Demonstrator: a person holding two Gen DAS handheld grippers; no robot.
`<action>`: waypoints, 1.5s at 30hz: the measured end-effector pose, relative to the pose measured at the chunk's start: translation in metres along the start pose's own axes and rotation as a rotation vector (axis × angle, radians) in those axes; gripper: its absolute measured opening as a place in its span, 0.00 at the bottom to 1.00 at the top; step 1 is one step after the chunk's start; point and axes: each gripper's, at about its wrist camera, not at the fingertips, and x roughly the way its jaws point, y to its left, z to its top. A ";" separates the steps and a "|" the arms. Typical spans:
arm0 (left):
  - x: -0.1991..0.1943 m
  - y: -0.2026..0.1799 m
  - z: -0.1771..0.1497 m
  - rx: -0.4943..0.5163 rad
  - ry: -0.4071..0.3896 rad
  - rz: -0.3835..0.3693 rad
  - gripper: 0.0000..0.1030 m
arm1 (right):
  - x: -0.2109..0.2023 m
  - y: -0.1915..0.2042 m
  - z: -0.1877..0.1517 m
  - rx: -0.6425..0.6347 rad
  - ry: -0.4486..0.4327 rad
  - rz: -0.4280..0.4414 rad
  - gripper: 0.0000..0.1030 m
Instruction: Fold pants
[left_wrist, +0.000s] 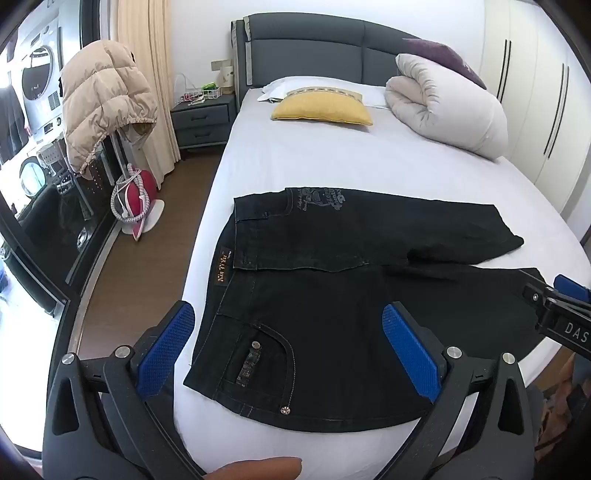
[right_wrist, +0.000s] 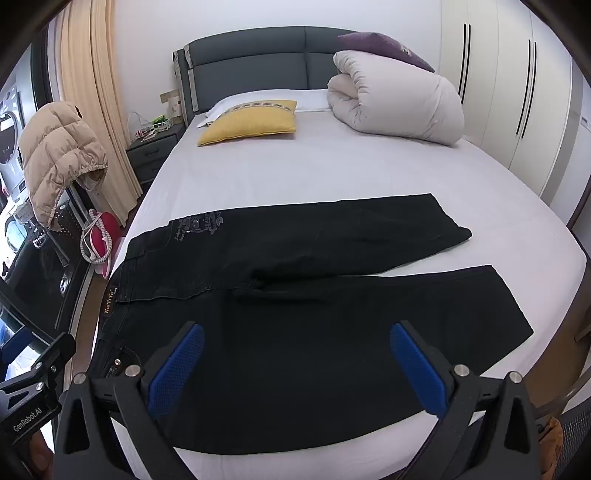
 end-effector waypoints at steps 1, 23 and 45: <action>0.000 0.000 0.000 -0.002 0.001 -0.002 1.00 | 0.000 0.000 0.000 0.002 0.004 0.004 1.00; -0.004 -0.002 -0.002 0.008 -0.001 0.008 1.00 | 0.002 0.005 -0.006 -0.026 0.001 -0.011 1.00; 0.003 -0.001 -0.004 0.009 0.003 0.009 1.00 | 0.004 0.009 -0.010 -0.030 0.006 -0.014 1.00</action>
